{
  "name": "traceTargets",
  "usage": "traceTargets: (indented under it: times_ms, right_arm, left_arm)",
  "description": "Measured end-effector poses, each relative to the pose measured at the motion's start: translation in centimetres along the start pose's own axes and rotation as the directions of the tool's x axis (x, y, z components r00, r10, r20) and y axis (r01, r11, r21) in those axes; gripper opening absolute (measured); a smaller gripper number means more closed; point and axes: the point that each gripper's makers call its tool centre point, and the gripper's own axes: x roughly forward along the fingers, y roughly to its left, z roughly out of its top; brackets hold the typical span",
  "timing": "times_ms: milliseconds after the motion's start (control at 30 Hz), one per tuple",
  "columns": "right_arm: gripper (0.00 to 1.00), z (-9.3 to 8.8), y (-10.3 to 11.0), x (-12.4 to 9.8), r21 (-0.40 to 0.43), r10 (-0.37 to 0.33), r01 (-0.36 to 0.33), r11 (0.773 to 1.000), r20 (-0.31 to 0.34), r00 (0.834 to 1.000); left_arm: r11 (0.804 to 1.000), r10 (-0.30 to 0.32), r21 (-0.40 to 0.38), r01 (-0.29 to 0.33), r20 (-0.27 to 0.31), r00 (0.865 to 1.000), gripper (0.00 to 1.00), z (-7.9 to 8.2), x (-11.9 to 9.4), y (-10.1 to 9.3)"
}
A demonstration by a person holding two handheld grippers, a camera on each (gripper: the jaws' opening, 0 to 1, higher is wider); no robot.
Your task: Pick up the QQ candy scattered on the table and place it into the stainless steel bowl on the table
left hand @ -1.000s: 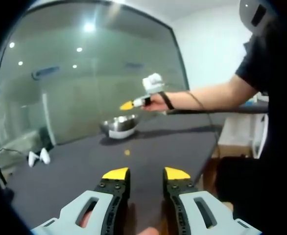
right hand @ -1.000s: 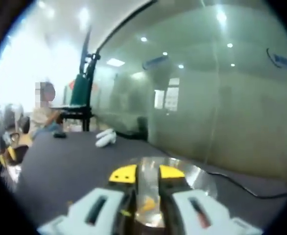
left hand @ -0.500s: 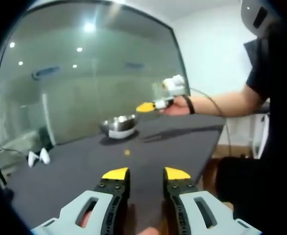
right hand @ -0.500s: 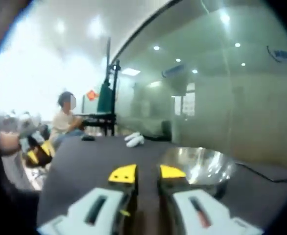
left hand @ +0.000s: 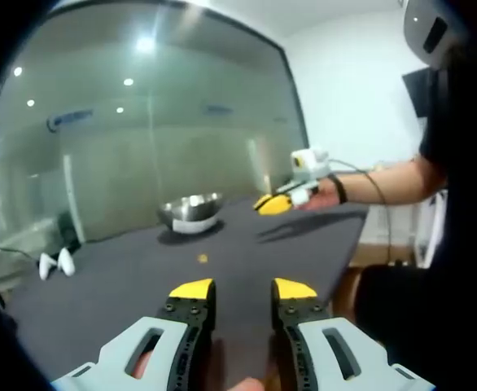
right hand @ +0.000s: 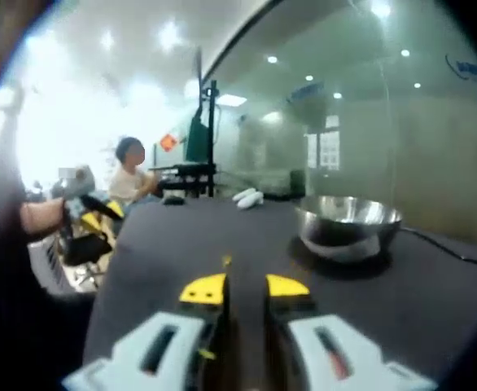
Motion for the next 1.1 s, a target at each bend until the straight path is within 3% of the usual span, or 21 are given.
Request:
traceTargets:
  times_ms: [300, 367, 533, 767, 967, 1100]
  right_arm:
    - [0.18, -0.6, 1.1, 1.8, -0.003, 0.029, -0.029, 1.000, -0.028, 0.999]
    - [0.18, -1.1, 1.1, 2.5, -0.034, 0.015, -0.017, 0.999, -0.048, 0.999]
    - [0.18, -2.2, 2.3, 4.9, -0.039, 0.064, -0.067, 0.997, -0.087, 0.994]
    - [0.19, -2.3, 2.8, 7.9, -0.013, 0.105, -0.107, 0.994, -0.099, 0.989]
    - [0.19, -2.5, 3.8, 10.9, -0.070, 0.143, -0.155, 0.985, -0.151, 0.978]
    - [0.20, -2.9, 4.2, 12.7, -0.055, 0.165, -0.176, 0.983, -0.170, 0.972]
  left_arm:
    - [1.000, -0.003, 0.001, 0.003, 0.007, 1.000, 0.29, 0.2, 0.0, -0.1]
    - [1.000, 0.000, 0.000, 0.000, 0.004, 1.000, 0.29, 0.1, -0.2, 0.0]
    - [1.000, 0.008, -0.006, -0.008, 0.004, 1.000, 0.29, 0.0, -0.5, 0.2]
    - [1.000, 0.013, -0.018, -0.013, 0.008, 1.000, 0.29, -0.2, -0.7, 0.2]
    - [1.000, 0.022, -0.022, -0.022, 0.011, 1.000, 0.29, -0.3, -1.0, 0.5]
    - [0.999, 0.033, -0.026, -0.032, 0.014, 0.999, 0.29, -0.3, -1.4, 0.7]
